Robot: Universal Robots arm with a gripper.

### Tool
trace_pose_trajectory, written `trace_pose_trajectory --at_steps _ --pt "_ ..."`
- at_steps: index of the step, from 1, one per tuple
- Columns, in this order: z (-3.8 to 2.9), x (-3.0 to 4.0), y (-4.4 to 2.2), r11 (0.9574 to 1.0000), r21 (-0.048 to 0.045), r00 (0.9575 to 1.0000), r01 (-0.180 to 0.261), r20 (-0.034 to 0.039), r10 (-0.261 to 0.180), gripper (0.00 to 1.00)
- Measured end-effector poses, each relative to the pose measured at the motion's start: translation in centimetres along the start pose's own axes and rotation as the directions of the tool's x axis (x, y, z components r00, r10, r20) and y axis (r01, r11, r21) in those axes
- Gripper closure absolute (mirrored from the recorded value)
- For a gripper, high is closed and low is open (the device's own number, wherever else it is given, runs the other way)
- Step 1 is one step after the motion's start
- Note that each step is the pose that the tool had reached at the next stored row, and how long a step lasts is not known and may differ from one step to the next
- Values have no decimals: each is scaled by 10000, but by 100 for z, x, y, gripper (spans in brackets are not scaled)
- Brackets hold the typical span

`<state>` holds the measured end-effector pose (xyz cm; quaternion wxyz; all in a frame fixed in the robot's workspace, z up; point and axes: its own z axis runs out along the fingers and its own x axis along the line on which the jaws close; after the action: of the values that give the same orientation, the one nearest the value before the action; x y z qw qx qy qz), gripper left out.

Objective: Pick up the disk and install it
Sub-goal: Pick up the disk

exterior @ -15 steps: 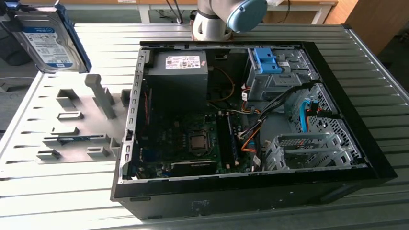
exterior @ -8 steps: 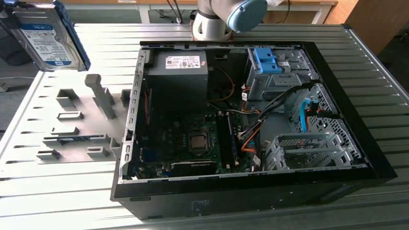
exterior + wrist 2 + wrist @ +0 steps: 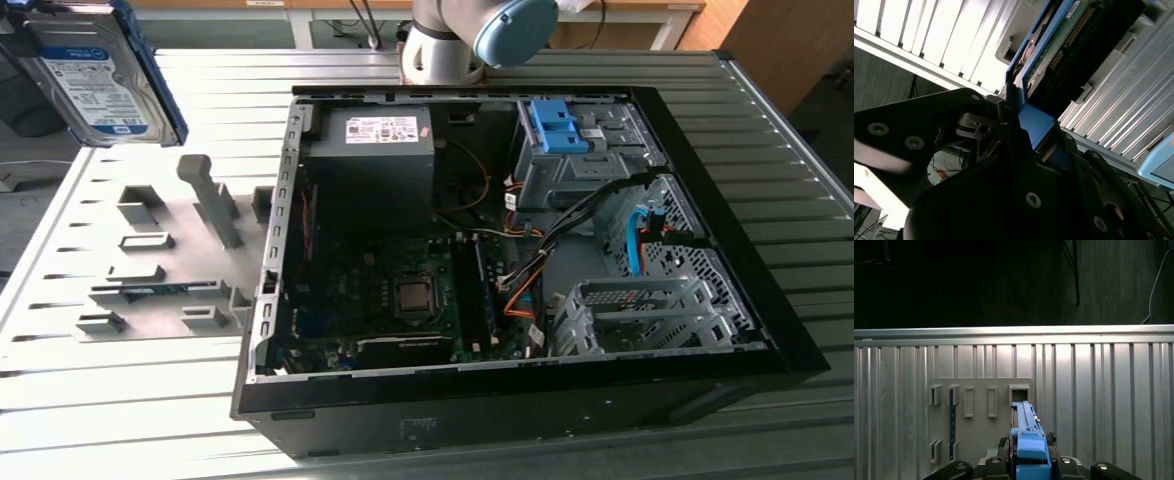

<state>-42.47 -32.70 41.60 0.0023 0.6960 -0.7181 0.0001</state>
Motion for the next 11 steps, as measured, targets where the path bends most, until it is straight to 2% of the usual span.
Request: trace_pose_trajectory --at_steps 11 --pt "-22 0 0 10000 1 10000 0 1 0 64"
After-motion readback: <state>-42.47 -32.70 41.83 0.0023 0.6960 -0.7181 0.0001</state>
